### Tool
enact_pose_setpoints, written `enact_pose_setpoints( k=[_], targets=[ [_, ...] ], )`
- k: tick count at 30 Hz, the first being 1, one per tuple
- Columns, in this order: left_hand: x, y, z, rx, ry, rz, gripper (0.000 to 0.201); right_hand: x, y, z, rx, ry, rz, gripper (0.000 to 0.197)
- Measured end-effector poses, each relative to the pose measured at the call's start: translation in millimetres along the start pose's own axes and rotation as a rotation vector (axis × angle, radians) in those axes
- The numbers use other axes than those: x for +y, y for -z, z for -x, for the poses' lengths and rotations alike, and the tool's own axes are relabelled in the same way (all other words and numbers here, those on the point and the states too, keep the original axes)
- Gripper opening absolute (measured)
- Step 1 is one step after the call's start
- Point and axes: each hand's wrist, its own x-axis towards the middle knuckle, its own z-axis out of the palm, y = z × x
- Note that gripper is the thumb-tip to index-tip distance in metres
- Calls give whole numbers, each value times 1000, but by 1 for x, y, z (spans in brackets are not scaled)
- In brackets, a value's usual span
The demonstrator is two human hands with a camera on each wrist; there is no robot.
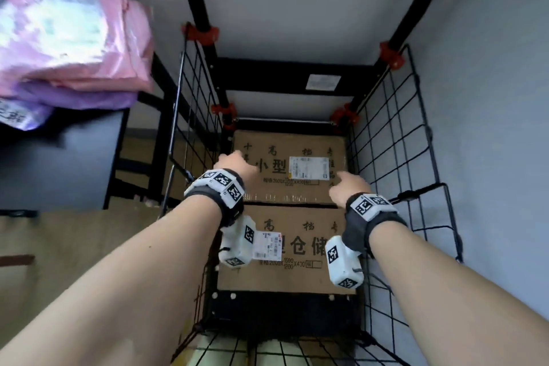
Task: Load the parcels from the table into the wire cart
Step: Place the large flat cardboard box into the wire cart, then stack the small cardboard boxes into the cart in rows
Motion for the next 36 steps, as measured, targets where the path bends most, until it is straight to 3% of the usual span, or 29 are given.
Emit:
enact_pose_setpoints(
  k=[8,14,25,36],
  targets=[
    [32,103,81,185,-293,-190,54,-74,78,95,152,246,71,54],
    [7,179,140,394,-445,-314,55,-143,103,176,324,345,154,52],
    [-153,302,217,586,-481,-412,55,-287,55,328,474,480,187,43],
    [-314,399,251,706,-403,-387,52,-436,-19,434,485,657,180,37]
  ],
)
